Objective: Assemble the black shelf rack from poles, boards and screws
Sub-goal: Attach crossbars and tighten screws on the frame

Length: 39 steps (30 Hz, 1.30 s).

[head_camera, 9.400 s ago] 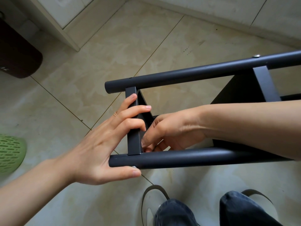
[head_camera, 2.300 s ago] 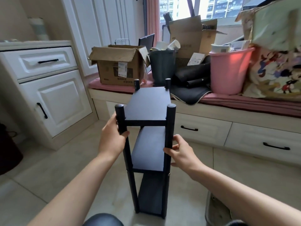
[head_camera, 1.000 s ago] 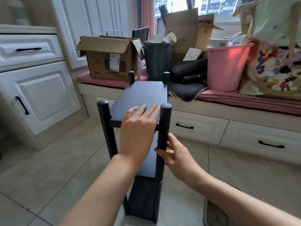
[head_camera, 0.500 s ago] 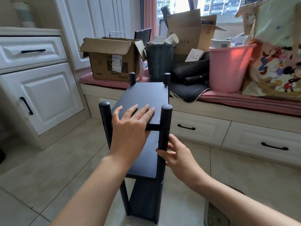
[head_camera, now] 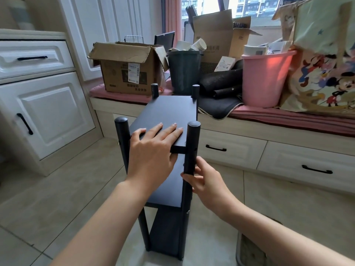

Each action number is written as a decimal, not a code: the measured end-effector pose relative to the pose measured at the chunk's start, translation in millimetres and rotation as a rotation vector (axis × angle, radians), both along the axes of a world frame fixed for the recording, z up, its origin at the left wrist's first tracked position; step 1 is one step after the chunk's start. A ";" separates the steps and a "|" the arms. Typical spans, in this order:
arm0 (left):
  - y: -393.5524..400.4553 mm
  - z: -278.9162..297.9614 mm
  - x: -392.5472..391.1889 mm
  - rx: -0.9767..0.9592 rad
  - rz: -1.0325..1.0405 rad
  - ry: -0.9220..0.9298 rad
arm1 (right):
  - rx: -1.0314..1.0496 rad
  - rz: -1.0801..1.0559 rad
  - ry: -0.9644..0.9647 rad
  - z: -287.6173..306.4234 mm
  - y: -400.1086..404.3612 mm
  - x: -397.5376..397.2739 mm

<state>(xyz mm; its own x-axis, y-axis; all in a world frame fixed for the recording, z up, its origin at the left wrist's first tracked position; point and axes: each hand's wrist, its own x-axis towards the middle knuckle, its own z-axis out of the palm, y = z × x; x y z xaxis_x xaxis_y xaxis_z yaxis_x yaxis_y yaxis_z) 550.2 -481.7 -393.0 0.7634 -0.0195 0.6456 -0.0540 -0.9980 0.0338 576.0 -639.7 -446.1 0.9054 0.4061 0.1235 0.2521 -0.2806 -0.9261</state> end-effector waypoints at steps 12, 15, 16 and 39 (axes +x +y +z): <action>-9.8 -5.9 -7.2 -0.201 -0.059 0.048 | 0.138 0.006 0.166 1.6 -5.7 5.7; -13.4 -6.5 -1.6 -0.214 -0.067 0.028 | 0.137 -0.025 0.127 -1.1 -4.8 7.6; -14.1 -6.7 0.1 -0.210 -0.064 0.027 | 0.144 -0.034 0.122 -1.8 -4.5 8.6; -20.2 -12.1 25.9 -0.217 -0.116 -0.047 | 0.281 -0.096 0.162 -9.5 -6.5 19.2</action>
<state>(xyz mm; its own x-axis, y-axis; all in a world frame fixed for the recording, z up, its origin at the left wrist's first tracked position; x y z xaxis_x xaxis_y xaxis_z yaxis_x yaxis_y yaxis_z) 576.1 -502.0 -405.1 0.7331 0.0376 0.6790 -0.1748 -0.9545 0.2417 595.2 -646.1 -455.7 0.9550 0.2881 0.0703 0.0805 -0.0239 -0.9965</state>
